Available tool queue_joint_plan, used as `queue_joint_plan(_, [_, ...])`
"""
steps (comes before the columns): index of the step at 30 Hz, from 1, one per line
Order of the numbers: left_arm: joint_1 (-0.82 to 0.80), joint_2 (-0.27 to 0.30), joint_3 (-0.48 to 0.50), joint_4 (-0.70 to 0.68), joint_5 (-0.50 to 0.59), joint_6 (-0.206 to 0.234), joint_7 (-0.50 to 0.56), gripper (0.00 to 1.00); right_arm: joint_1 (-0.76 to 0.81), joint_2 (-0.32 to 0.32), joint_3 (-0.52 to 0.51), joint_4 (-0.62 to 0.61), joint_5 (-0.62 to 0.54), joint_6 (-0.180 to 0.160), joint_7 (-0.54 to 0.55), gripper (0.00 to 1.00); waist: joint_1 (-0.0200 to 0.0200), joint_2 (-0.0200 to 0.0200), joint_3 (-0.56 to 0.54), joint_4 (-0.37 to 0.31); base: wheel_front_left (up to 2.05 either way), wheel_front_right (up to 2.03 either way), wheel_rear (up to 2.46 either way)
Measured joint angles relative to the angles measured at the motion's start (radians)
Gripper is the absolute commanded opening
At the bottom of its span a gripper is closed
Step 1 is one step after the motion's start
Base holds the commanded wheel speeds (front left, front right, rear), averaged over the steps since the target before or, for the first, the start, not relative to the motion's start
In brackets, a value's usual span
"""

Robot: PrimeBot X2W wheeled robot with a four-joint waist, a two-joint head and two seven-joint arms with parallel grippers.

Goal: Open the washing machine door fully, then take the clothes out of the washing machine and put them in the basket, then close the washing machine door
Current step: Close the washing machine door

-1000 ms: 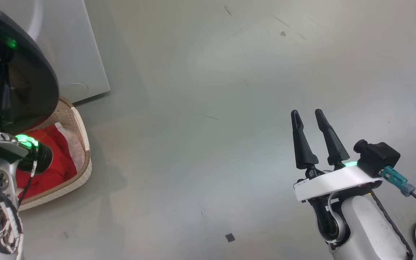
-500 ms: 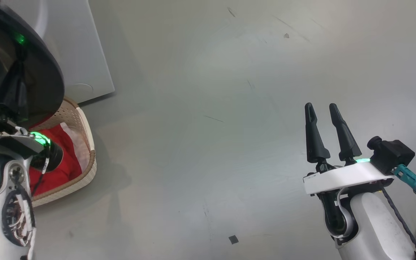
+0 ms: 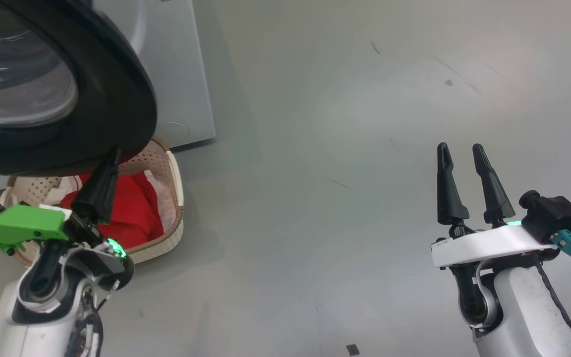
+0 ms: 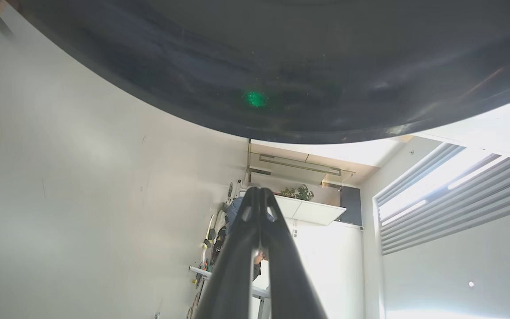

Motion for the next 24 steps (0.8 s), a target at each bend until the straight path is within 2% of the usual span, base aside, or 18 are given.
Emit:
queue_joint_plan(5, [0.065, 0.042, -0.069, -0.031, 0.147, -0.046, 0.001, 0.0, 0.017, -0.018, -0.006, 0.002, -0.026, 0.0, 0.0, 1.0, 0.0, 0.0, -0.029, 0.064, 0.0, 0.0, 0.0])
queue_joint_plan(8, [0.097, 0.049, -0.077, -0.038, 0.174, -0.067, -0.016, 0.0, 0.02, -0.022, -0.01, 0.003, -0.029, 0.001, 0.0, 1.0, 0.0, 0.0, -0.046, 0.104, 0.0, 0.0, 0.0])
queue_joint_plan(13, [0.14, 0.06, -0.097, -0.049, 0.28, -0.118, -0.066, 0.0, 0.027, -0.021, -0.011, 0.003, -0.036, 0.001, 0.0, 1.0, 0.0, 0.0, -0.073, 0.172, 0.0, 0.0, 0.0])
queue_joint_plan(19, [0.192, 0.165, -0.113, -0.035, 0.548, -0.134, -0.184, 0.0, 0.058, -0.018, -0.008, 0.014, -0.043, 0.001, 0.0, 1.0, 0.0, 0.0, -0.108, 0.245, 0.0, 0.0, 0.0])
queue_joint_plan(24, [0.239, 0.2, -0.156, -0.037, 0.732, -0.146, -0.276, 0.0, 0.06, -0.017, -0.004, 0.015, -0.048, 0.002, 0.0, 1.0, 0.0, 0.0, -0.137, 0.294, 0.0, 0.0, 0.0])
